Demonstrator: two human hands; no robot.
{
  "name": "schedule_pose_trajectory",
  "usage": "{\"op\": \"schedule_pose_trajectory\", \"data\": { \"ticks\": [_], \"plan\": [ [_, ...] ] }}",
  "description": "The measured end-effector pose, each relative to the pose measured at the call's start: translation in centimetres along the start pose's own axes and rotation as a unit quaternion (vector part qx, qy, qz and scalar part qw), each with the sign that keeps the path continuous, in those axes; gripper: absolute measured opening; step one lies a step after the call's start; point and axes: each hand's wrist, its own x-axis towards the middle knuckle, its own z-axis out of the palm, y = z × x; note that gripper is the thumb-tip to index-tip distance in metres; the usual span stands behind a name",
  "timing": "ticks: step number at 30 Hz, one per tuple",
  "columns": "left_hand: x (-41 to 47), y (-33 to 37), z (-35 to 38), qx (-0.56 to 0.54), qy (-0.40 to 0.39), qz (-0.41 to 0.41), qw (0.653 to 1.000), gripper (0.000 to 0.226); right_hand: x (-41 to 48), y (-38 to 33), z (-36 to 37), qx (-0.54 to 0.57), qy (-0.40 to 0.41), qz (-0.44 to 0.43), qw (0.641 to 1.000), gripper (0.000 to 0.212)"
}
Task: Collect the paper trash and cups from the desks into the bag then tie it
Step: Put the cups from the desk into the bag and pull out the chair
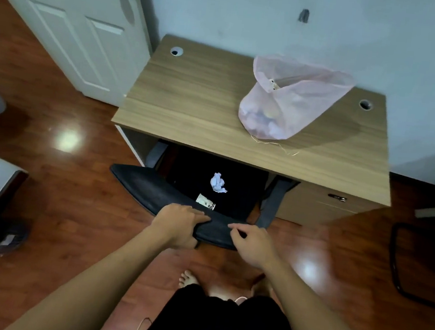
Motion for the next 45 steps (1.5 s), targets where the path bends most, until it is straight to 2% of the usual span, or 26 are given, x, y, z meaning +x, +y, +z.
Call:
{"op": "schedule_pose_trajectory", "data": {
  "ticks": [8,12,15,18,22,25,27,29,32,34,37,39,41,43,45],
  "plan": [
    [0.2,0.3,2.2,-0.015,-0.098,0.058,0.993,0.091,-1.9,1.2,1.2,0.022,-0.016,0.018,0.999,0.036],
    [1.2,0.1,0.8,-0.076,-0.200,0.076,0.974,0.107,-1.8,1.5,0.2,0.035,-0.075,0.028,0.996,0.036],
    [1.2,-0.2,-2.0,-0.142,-0.247,0.070,0.956,0.114,-1.1,1.7,-1.2,0.052,-0.073,0.019,0.996,0.035],
    [1.5,-0.8,-4.6,-0.257,-0.220,0.061,0.939,0.093,0.6,2.4,-3.7,0.077,-0.027,0.013,0.997,0.031],
    [3.5,-1.5,-8.2,-0.412,-0.044,0.016,0.910,0.045,3.8,3.1,-9.2,0.134,0.043,-0.004,0.990,0.021],
    [5.9,-1.7,-11.4,-0.509,0.044,-0.031,0.859,0.029,7.2,2.1,-14.8,0.187,0.120,-0.017,0.975,0.022],
    [9.7,-1.1,-14.2,-0.573,0.101,-0.061,0.811,0.026,11.1,1.8,-20.8,0.196,0.171,-0.047,0.964,0.024],
    [10.5,-0.8,-15.6,-0.620,0.130,-0.073,0.770,0.027,12.3,0.5,-23.7,0.210,0.231,-0.068,0.947,0.024],
    [15.7,1.1,-18.6,-0.692,0.204,-0.119,0.683,0.028,16.2,-1.1,-30.8,0.168,0.288,-0.134,0.933,0.021],
    [19.7,2.5,-20.7,-0.714,0.240,-0.160,0.638,0.036,19.4,-2.1,-35.4,0.108,0.324,-0.170,0.924,0.017],
    [25.5,3.9,-22.9,-0.735,0.260,-0.211,0.589,0.062,25.1,-2.4,-40.3,0.015,0.360,-0.217,0.907,0.018],
    [28.2,4.9,-23.7,-0.743,0.256,-0.243,0.569,0.073,28.4,-1.9,-42.0,-0.048,0.358,-0.198,0.911,0.029],
    [30.6,5.7,-24.2,-0.752,0.258,-0.272,0.542,0.072,31.1,-1.7,-43.2,-0.085,0.316,-0.144,0.934,0.043],
    [32.4,6.0,-24.2,-0.759,0.264,-0.290,0.520,0.063,33.8,-1.3,-44.2,-0.129,0.252,-0.088,0.955,0.065],
    [33.7,5.9,-23.6,-0.771,0.268,-0.293,0.498,0.041,36.1,-0.8,-44.5,-0.162,0.191,-0.026,0.968,0.082]
  ]
}}
